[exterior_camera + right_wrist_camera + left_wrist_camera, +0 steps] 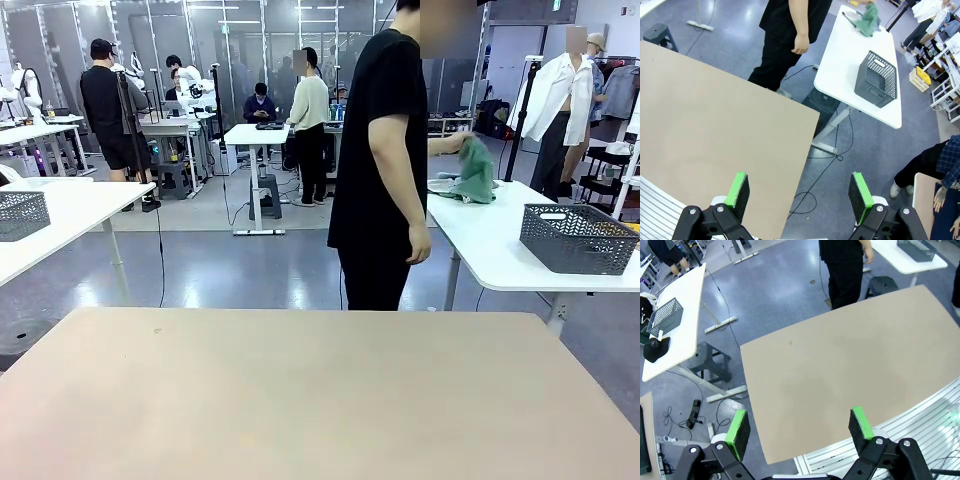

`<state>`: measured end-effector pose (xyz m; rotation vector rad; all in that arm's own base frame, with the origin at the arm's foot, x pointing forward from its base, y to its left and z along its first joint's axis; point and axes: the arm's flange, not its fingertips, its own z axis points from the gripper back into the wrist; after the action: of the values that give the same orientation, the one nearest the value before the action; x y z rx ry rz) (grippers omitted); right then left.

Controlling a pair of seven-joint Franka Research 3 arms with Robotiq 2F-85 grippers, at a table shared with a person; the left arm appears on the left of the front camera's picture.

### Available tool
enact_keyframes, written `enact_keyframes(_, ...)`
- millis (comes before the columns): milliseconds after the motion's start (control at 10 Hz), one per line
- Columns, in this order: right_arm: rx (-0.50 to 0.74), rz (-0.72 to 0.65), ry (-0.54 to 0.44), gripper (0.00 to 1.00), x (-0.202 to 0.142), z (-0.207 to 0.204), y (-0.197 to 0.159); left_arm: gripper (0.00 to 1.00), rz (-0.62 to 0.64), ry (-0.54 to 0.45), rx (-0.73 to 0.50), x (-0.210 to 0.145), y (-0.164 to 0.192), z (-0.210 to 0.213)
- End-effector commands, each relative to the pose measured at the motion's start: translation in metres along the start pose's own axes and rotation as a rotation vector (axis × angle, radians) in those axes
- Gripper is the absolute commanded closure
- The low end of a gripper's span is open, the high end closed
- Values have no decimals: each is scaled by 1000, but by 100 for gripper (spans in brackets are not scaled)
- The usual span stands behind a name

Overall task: Fold the towels and place them in the basket.
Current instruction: When a person lays out a Towel with hook on the table, fold it in half twice.

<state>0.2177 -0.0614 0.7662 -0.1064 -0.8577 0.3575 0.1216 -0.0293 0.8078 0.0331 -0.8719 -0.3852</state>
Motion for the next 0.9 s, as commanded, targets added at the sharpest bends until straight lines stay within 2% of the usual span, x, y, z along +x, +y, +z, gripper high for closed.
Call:
enact_keyframes(0, 0, -1, 0, 0, 3, -1, -1, 0, -4, -9, 4, -2, -1, 5)
enact_keyframes(800, 0, -1, 0, 0, 3, -1, -1, 0, -4, -9, 4, -2, -1, 5)
